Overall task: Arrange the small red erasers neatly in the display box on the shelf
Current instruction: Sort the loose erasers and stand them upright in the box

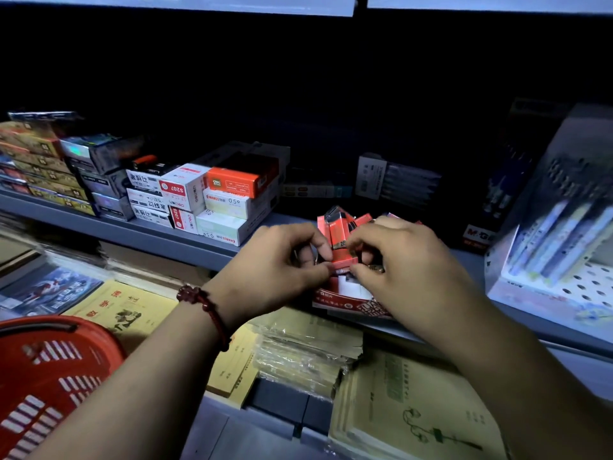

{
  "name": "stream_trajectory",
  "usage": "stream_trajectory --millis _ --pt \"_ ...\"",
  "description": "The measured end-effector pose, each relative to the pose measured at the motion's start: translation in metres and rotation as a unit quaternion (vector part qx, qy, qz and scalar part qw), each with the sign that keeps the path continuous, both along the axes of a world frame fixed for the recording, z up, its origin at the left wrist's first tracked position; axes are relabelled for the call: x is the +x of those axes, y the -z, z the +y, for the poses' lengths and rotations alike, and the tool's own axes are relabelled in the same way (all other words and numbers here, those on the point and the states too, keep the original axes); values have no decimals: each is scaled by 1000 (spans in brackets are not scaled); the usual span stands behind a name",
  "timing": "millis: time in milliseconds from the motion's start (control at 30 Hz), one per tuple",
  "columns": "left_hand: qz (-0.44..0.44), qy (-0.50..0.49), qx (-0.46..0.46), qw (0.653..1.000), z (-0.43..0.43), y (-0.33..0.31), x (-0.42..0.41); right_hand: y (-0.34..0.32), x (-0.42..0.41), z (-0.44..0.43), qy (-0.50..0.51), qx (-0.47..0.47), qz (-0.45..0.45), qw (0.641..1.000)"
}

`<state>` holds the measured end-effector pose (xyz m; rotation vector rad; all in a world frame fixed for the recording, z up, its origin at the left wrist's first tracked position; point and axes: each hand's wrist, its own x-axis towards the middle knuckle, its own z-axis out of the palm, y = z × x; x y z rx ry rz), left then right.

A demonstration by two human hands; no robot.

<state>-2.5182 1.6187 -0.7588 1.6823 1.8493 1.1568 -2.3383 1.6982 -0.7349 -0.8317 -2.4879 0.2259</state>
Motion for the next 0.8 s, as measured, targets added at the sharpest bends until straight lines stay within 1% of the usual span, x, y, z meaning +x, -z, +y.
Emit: stream_trajectory --millis 133,267,333,467,567,633,733,800 --pt "9 -37 -5 999 5 1 3 3 -5 -6 21 59 -58 996" --pt "15 -61 -3 998 8 3 6 1 -9 -8 51 79 -74 993" --pt "34 -66 3 997 10 5 7 1 -10 -6 55 86 -83 991" --pt "80 -73 15 994 12 7 7 3 -9 -3 44 88 -79 992" --pt "88 -59 34 994 10 5 6 6 -7 0 24 83 -42 995" --pt "41 -47 53 997 10 6 5 7 -4 3 7 50 10 999" --pt "-95 12 44 994 10 5 7 8 -1 10 -13 -32 96 995" --pt "-165 52 28 985 10 4 8 7 1 11 -24 -64 125 990"
